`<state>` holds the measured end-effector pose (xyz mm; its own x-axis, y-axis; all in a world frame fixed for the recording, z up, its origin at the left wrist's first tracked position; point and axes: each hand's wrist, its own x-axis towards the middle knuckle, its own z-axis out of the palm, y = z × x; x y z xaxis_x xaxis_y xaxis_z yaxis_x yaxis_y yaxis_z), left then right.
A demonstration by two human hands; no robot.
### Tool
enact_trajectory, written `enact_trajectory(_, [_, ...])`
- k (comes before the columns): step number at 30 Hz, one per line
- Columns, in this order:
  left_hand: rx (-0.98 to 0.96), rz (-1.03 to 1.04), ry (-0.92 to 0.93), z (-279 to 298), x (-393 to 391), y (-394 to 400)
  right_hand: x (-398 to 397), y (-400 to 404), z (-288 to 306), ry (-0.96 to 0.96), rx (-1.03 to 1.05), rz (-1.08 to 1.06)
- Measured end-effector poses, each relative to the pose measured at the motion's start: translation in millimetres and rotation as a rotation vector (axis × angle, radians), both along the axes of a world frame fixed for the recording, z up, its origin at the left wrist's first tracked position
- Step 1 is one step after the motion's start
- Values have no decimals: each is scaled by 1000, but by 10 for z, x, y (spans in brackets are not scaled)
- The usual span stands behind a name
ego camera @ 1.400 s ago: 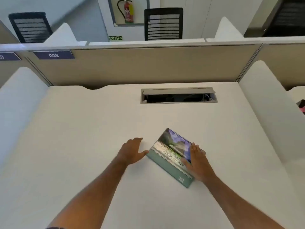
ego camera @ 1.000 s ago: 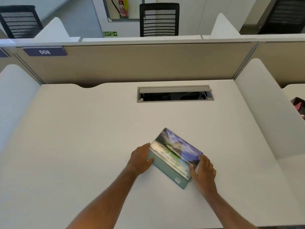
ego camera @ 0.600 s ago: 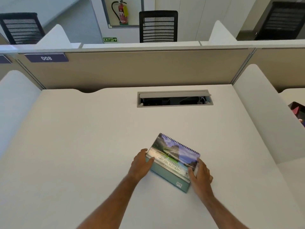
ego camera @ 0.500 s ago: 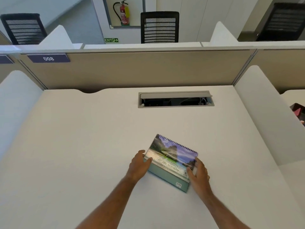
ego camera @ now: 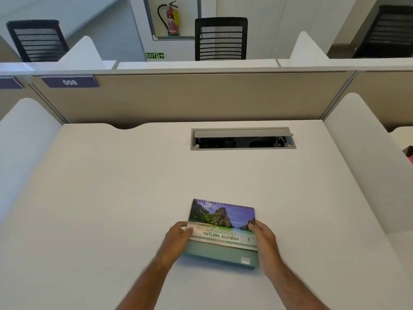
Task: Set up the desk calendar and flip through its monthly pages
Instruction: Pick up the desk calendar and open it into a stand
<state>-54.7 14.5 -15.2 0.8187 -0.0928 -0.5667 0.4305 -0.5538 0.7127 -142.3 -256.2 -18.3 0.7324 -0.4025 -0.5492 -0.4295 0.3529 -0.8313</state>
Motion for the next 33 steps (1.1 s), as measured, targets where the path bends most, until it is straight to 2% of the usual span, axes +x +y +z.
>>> enact_trajectory(6, [-49, 70, -60, 177, -8, 182, 194, 28, 99, -16, -132, 86])
enact_trajectory(11, [-6, 78, -223, 391, 223, 275, 594, 144, 339, -99, -252, 166])
enact_trajectory(19, [0, 174, -404, 505, 781, 404, 1481, 368, 668, -241, -281, 247])
enact_trajectory(33, [-134, 348, -457, 491, 1588, 595, 2752, 711, 701, -324, -219, 430])
